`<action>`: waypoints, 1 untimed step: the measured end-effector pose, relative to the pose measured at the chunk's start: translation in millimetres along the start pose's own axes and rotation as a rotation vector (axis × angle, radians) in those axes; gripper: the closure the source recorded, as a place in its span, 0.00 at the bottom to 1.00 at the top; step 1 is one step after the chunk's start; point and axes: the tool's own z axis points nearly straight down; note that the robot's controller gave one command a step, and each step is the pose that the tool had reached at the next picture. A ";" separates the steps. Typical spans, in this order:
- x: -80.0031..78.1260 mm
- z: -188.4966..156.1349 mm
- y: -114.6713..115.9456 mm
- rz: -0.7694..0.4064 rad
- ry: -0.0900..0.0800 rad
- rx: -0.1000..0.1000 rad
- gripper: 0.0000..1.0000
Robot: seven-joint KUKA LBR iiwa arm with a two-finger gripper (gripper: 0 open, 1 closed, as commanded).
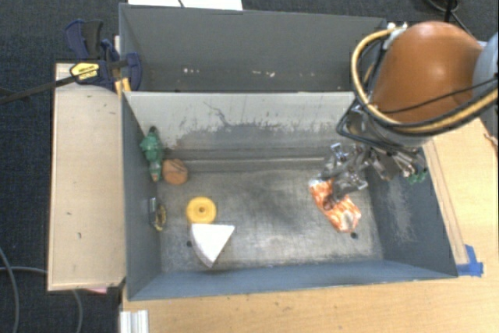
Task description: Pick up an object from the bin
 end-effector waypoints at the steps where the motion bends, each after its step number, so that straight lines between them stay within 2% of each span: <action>1: 1.8 -14.9 -11.3 -0.022 0.003 0.000 1.00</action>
Offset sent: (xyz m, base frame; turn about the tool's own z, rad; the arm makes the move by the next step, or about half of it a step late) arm -0.0357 0.0295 0.0605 -0.1894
